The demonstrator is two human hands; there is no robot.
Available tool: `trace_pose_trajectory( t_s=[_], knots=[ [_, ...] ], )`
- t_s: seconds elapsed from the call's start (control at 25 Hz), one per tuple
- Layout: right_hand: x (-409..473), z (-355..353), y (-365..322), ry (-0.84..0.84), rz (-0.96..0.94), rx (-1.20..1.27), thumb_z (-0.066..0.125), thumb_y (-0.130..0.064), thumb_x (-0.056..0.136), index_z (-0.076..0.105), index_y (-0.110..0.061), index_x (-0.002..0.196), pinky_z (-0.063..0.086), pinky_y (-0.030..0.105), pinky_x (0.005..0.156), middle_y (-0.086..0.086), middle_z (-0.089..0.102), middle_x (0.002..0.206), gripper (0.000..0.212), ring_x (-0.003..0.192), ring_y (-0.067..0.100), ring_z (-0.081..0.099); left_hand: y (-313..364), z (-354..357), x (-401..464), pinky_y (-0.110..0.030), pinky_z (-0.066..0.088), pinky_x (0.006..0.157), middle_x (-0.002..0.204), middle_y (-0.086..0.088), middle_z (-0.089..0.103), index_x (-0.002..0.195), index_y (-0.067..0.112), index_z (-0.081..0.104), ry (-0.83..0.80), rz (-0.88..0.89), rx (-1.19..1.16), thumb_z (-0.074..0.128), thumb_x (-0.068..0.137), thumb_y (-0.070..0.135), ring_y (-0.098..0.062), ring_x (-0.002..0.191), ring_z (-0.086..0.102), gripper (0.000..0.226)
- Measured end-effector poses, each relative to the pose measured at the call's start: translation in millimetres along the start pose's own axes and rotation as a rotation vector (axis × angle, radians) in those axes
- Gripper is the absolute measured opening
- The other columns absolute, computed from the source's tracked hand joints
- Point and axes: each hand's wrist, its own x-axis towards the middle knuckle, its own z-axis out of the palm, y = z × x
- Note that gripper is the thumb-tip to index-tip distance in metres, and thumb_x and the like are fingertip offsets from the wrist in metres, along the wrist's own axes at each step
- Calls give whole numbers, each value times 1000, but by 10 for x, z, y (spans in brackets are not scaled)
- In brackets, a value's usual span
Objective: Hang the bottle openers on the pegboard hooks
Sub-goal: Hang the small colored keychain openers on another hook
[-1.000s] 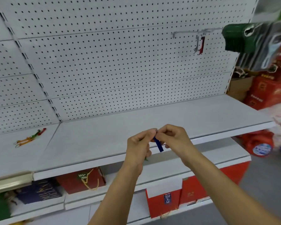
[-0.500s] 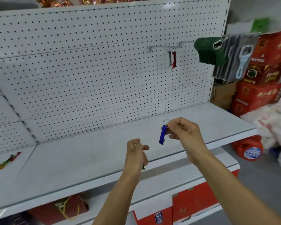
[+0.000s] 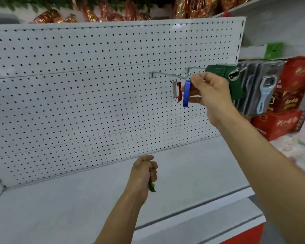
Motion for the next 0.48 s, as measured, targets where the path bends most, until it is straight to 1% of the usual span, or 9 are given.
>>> trace_pose_trajectory(
  t_s=[0.04, 0.12, 0.2, 0.28, 0.36, 0.48],
  knots=[
    [104, 6, 13, 8, -2, -2, 52, -14, 97, 59, -12, 82, 56, 29, 61, 3, 71, 70, 17, 55, 12, 66, 52, 44, 81, -27, 32, 53, 73, -5, 56, 110, 7, 55, -15, 36, -19, 37, 91, -4, -14, 51, 38, 28],
    [279, -4, 88, 23, 12, -34, 52, -15, 97, 59, -13, 80, 56, 30, 62, 9, 70, 77, 19, 56, 12, 63, 145, 128, 218, -26, 36, 54, 80, -7, 64, 112, 7, 58, -50, 101, -71, 39, 92, -5, -15, 57, 47, 30],
    [402, -21, 197, 3, 41, -52, 50, -15, 98, 58, -13, 79, 56, 33, 64, 8, 69, 76, 21, 56, 12, 62, 239, 204, 309, -25, 42, 56, 86, -8, 71, 112, 7, 60, -86, 155, -144, 39, 94, -7, -16, 65, 60, 31],
    [513, -18, 315, -39, 57, -61, 49, -13, 98, 57, -14, 78, 55, 37, 66, 5, 69, 72, 22, 55, 14, 63, 340, 284, 385, -23, 51, 60, 92, -9, 74, 110, 9, 61, -116, 188, -230, 42, 95, -8, -19, 77, 71, 29],
    [629, 12, 413, -67, 53, -83, 48, -11, 97, 55, -15, 77, 52, 34, 63, 4, 70, 71, 22, 57, 16, 64, 452, 365, 457, -23, 58, 69, 100, -12, 73, 112, 8, 59, -154, 207, -343, 43, 96, -8, -22, 89, 73, 28],
    [782, 84, 516, -89, 39, -99, 54, -15, 96, 56, -11, 83, 49, 27, 56, 1, 70, 69, 14, 56, 15, 64, 599, 460, 539, -30, 59, 81, 108, -14, 71, 119, 5, 55, -193, 244, -467, 41, 98, -7, -26, 98, 71, 28]
  ],
)
